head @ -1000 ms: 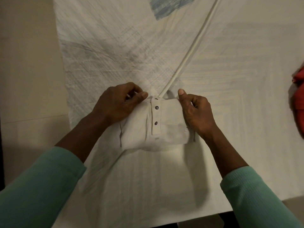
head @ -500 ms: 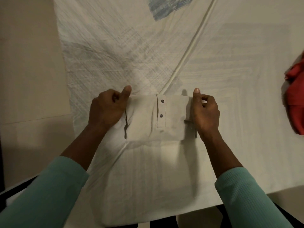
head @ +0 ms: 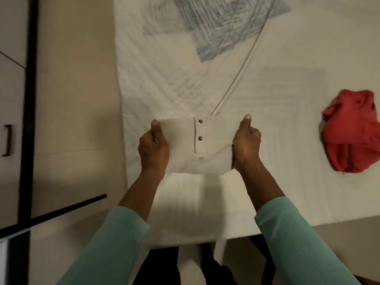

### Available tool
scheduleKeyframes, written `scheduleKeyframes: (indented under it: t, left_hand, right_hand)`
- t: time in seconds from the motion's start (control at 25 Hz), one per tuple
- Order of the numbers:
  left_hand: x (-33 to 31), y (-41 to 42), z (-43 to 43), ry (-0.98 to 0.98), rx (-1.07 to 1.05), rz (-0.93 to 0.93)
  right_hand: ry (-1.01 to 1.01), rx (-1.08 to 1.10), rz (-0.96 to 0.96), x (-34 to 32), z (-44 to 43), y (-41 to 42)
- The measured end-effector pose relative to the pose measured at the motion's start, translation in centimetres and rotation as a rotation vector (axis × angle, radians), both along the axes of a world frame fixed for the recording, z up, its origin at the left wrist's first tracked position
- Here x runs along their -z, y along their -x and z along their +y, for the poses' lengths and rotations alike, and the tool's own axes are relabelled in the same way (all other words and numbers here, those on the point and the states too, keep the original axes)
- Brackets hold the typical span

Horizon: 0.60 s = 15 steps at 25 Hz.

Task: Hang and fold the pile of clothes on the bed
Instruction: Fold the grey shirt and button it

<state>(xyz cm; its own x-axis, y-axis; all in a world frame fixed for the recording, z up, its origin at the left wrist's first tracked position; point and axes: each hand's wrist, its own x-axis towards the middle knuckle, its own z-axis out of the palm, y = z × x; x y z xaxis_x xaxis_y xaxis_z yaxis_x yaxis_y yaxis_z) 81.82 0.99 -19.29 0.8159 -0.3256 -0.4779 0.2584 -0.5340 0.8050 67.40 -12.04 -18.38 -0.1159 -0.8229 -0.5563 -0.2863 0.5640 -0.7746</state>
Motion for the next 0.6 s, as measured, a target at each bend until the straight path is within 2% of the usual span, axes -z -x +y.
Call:
scheduleKeyframes:
  t: [0.08, 0.16, 0.24, 0.28, 0.44, 0.6]
  left_hand:
    - [-5.0, 0.0, 3.1, 0.135, -0.057, 0.099]
    - [-11.2, 0.2, 7.1, 0.237, -0.121, 0.154]
    - [-16.7, 0.9, 11.6, 0.328, -0.255, 0.095]
    - [-19.2, 1.4, 14.2, 0.365, -0.337, 0.039]
    - [-28.4, 3.6, 24.9, 0.508, -0.591, -0.176]
    - [-35.7, 6.1, 35.7, 0.622, -0.754, -0.358]
  right_hand:
    - [-0.099, -0.061, -0.118, -5.2, 1.8, -0.2]
    - [-0.194, -0.21, -0.375, -10.6, 4.1, 0.7]
    - [-0.243, -0.384, -0.698, -15.5, 7.2, 1.8]
    - [-0.247, -0.451, -0.778, -17.9, 9.1, 2.1]
    - [-0.197, -0.685, -0.892, -25.6, 17.4, 0.9]
    - [-0.249, -0.873, -1.047, -32.1, 26.3, -1.9]
